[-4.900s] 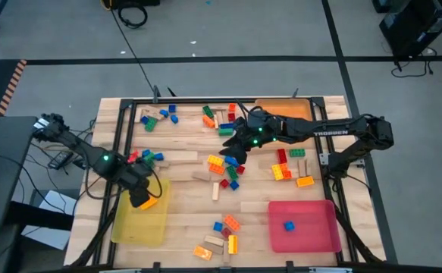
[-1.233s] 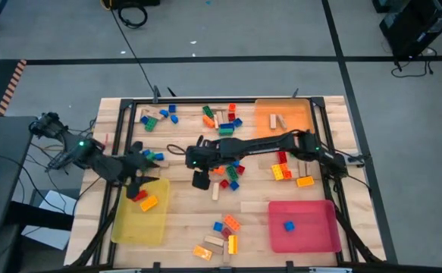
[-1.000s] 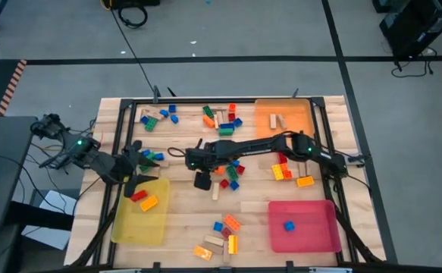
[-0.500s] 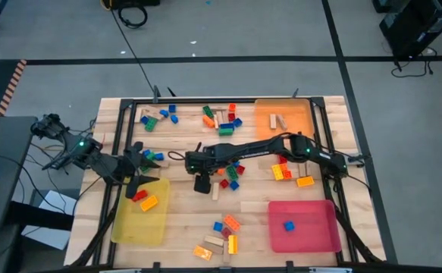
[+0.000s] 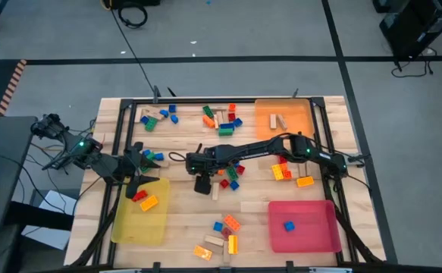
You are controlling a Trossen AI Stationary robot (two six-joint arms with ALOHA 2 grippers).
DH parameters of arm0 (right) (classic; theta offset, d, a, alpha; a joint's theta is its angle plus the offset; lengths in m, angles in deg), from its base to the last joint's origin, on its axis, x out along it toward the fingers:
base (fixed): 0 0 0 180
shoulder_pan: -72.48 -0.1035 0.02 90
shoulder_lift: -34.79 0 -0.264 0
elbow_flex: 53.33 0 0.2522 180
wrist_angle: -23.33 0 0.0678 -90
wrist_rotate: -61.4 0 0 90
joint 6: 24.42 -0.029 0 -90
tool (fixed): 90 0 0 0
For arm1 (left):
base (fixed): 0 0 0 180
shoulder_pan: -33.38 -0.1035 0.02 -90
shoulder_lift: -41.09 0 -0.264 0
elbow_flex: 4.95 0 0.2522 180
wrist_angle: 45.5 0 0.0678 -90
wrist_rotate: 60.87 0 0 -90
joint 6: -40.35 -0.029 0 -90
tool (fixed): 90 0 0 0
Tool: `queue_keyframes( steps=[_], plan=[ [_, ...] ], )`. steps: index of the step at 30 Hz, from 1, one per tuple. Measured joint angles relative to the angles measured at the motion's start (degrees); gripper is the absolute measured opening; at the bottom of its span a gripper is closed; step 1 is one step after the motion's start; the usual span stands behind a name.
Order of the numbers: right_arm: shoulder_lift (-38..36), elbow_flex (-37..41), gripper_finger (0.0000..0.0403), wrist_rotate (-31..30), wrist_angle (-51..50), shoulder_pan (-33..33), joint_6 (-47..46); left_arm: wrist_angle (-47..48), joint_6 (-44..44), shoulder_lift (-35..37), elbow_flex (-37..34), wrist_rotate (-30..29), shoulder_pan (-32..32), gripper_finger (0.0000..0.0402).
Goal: Sort blocks by size
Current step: Put the brown block into the orange bin
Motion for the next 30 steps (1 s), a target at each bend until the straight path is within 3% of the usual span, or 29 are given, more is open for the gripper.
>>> queue_keyframes(
  steps=[11, 18, 25, 30],
  plan=[
    [-0.5, 6.6, 0.0205, -0.5, 5.6, -0.9, -0.6, 0.0, -0.1, 0.0, 0.0, 0.0, 0.0, 0.0218],
    [-0.6, 7.1, 0.012, -0.9, 7.3, -1.5, 0.5, -0.2, -0.1, 0.0, 0.0, 0.0, 0.0, 0.0218],
    [-2.0, 5.5, 0.012, 0.7, 4.6, -0.9, -0.5, -1.0, -0.2, -0.2, 0.0, -0.1, 0.0, 0.0218],
    [-8.7, 5.1, 0.012, 2.3, 4.5, 1.2, -0.5, -1.6, -0.2, -0.2, 0.0, -0.1, 0.0, 0.0218]
  ],
)
